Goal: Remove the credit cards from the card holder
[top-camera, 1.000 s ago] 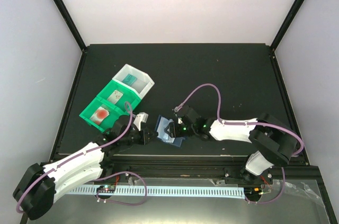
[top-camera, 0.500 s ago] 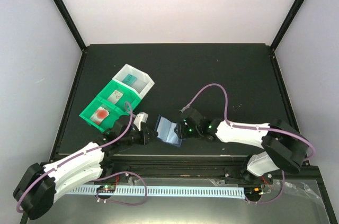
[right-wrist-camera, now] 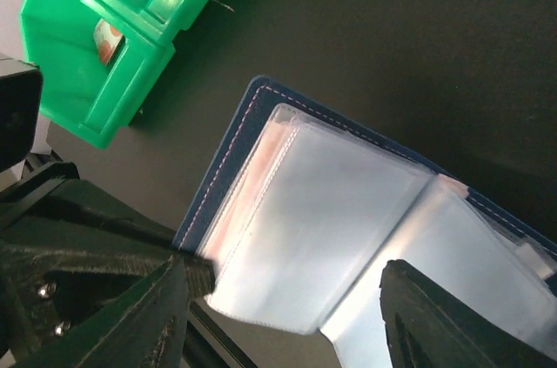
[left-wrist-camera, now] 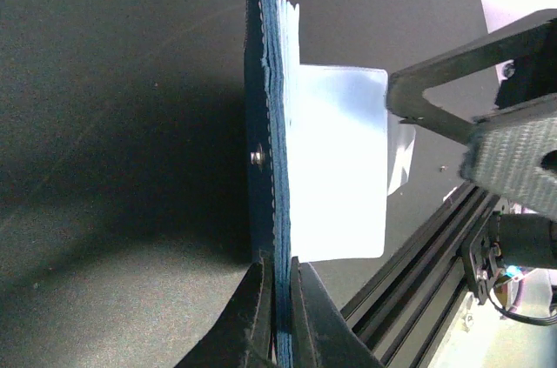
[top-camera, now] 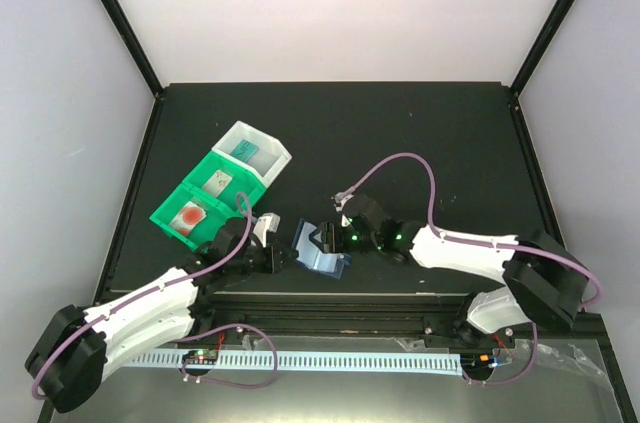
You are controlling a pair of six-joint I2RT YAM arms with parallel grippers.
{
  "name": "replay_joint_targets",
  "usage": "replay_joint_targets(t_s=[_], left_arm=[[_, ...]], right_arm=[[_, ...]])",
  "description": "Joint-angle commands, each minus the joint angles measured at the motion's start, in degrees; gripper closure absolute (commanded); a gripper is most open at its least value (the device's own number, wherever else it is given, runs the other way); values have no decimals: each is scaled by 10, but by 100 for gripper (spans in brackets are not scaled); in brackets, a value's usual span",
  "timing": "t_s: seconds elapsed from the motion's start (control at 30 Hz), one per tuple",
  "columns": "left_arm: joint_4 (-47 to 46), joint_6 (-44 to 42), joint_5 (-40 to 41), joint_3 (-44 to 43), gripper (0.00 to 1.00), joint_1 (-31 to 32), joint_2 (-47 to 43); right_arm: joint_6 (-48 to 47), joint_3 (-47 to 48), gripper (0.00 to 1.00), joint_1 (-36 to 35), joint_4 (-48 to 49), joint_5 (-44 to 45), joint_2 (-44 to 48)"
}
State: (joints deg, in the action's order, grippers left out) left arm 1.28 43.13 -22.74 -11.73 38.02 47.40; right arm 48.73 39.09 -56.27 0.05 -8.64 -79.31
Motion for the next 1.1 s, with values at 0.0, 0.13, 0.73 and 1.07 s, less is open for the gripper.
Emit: replay_joint_targets(t_s=[0.0,0.13,0.73,1.07], left_arm=[[-7,-5,-1,-13,98,5,2],[-4,-5,0,-13,98,4,0],[0,-1,13,-6,92,6,-10],[-4,1,17,-3,98,7,-12]], right_arm=[[29,28,37,-2,34,-17,-40],[42,39,32,-2,58,-30,-83],[37,42,42,-2,52,-1,-148],[32,28,48,-2,57,8,-139]])
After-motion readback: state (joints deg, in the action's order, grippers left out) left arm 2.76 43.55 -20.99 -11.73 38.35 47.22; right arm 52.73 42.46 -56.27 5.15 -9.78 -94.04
